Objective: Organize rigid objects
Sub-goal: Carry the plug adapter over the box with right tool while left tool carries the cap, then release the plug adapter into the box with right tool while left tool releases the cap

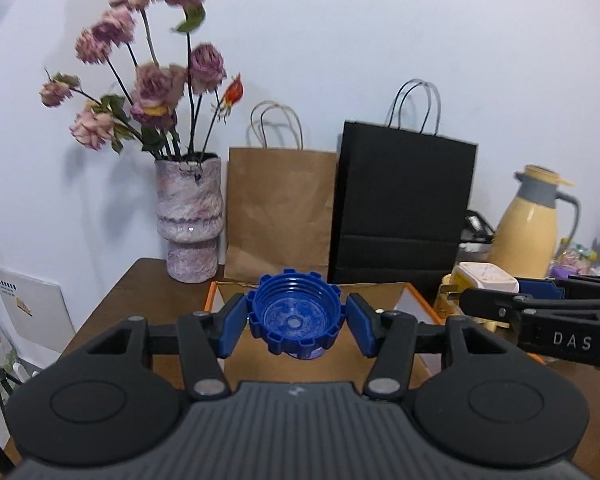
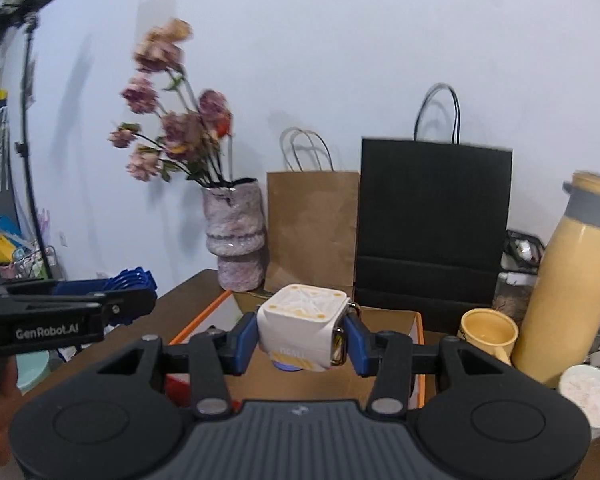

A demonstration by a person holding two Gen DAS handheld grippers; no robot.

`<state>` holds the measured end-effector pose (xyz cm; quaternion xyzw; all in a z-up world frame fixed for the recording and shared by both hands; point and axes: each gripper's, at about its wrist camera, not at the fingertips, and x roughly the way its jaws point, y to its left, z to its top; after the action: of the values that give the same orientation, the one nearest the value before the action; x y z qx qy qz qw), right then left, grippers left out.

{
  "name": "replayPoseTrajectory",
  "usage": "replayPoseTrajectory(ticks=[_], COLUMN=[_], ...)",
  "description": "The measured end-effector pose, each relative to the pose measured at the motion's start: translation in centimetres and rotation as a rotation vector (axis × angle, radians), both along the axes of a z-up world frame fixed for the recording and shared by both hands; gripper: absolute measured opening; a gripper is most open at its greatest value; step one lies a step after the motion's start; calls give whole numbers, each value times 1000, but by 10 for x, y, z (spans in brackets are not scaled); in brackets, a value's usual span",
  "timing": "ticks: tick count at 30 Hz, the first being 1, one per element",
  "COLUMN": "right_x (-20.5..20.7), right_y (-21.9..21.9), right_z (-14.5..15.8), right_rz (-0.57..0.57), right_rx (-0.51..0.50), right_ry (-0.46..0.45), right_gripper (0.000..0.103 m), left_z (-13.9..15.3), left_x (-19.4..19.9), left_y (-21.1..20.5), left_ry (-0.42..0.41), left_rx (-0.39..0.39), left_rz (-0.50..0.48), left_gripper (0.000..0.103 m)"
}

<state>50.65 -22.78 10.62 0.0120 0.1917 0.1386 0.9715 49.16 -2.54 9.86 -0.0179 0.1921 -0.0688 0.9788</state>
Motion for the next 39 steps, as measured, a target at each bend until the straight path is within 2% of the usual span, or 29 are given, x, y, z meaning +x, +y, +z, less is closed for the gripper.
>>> replayPoseTrajectory(ticks=[10,15,20,23,26,31,39], right_x=[88,123,157,180,193,206,219], right_y=[-7,-6,-3,-5,-3,8,22], right_z=[-23,-36,-55,-70,-84,-95,-120], right_rz=[-23,-5,23,43,29,35,43], right_rx=[7,2,-12,29,10,-38,-91], right_ry=[118,230,398,530,600,651,721], right_gripper=[46,46,46,46,46,46,46], left_z=[-20,-40,-66,-79,-87,-92,-118], left_x=[75,112,143,157,172,189,209], left_y=[4,5,8,10,13,9,5], left_ry=[102,247,456,535,622,664,764], left_rx=[-6,3,1,30,29,69,94], left_rz=[17,-8,-71,-69,-44,-25,8], left_gripper=[55,55,55,55,55,55,55])
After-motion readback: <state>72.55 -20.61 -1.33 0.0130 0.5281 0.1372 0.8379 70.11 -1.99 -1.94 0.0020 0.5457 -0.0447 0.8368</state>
